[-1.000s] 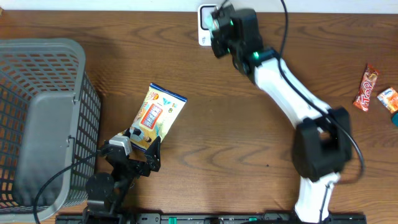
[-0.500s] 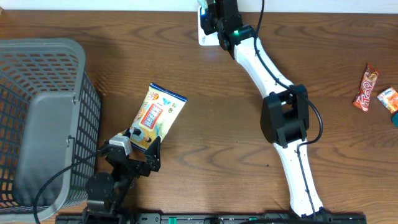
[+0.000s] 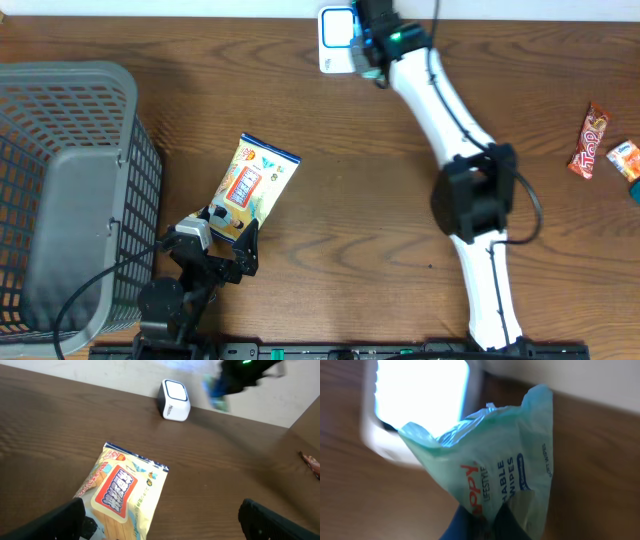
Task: Scan the item barcode
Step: 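Raise the mint-green wipes pack up to the white scanner face, then carry the wipes pack to the right edge and drop it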
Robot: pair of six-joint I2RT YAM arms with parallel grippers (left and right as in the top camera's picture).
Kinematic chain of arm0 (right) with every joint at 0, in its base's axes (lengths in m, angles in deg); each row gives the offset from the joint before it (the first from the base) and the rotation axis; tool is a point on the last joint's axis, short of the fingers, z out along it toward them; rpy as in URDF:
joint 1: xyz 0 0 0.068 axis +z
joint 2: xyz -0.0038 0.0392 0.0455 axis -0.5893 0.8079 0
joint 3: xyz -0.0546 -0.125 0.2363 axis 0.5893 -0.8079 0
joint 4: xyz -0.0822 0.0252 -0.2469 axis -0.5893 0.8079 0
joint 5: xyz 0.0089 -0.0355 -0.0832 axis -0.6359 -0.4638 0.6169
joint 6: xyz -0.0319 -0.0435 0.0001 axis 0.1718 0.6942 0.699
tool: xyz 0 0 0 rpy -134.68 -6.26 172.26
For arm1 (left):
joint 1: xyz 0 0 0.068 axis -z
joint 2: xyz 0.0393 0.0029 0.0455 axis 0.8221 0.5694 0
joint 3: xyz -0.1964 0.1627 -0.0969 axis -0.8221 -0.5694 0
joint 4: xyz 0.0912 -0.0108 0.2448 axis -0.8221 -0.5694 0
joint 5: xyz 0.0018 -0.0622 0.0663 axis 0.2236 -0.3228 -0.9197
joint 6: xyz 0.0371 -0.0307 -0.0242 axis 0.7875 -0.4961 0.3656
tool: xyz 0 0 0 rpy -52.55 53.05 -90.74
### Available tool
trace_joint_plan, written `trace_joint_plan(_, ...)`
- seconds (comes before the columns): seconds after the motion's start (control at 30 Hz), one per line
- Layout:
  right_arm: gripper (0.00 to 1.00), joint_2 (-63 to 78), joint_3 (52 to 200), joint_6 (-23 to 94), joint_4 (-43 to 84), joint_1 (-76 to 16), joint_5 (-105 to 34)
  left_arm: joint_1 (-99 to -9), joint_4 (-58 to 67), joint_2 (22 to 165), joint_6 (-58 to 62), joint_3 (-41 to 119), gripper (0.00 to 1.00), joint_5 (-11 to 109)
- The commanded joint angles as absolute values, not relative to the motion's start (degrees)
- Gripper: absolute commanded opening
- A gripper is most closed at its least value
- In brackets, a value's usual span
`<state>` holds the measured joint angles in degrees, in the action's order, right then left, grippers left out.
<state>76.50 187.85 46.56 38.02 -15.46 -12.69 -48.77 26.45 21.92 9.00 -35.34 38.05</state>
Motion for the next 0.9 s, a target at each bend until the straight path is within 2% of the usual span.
trace_joint_plan(0.0, 0.01, 69.2, 189.5, 41.4, 45.1, -21.0, -2.0, -49.0, 25.1, 21.8, 10.2, -36.2, 0.98, 38.9)
trace_joint_plan(0.13, 0.01, 70.1, 188.2, 41.4, 49.9, -28.6, -2.0, -49.0, 25.1, 21.8, 10.2, -36.2, 0.98, 38.9)
trace_joint_plan(0.47, 0.01, 77.4, 182.4, 46.0, 45.2, -44.0, -7.0, -49.0, 25.1, 21.8, 10.2, -36.2, 0.98, 38.9)
trace_joint_plan(0.73, 0.01, 80.6, 182.4, 37.5, 46.9, -51.7, 1.3, -49.0, 25.1, 21.8, 10.2, -36.2, 0.98, 38.9)
trace_joint_plan(0.83, 0.10, 80.6, 182.4, 37.6, 47.7, -54.0, 3.2, -49.0, 25.1, 21.8, 10.2, -36.2, 0.98, 38.9)
trace_joint_plan(0.87, 0.17, 80.6, 182.4, 37.6, 48.0, -54.4, 4.1, -49.0, 25.1, 21.8, 10.2, -36.2, 0.98, 38.9)
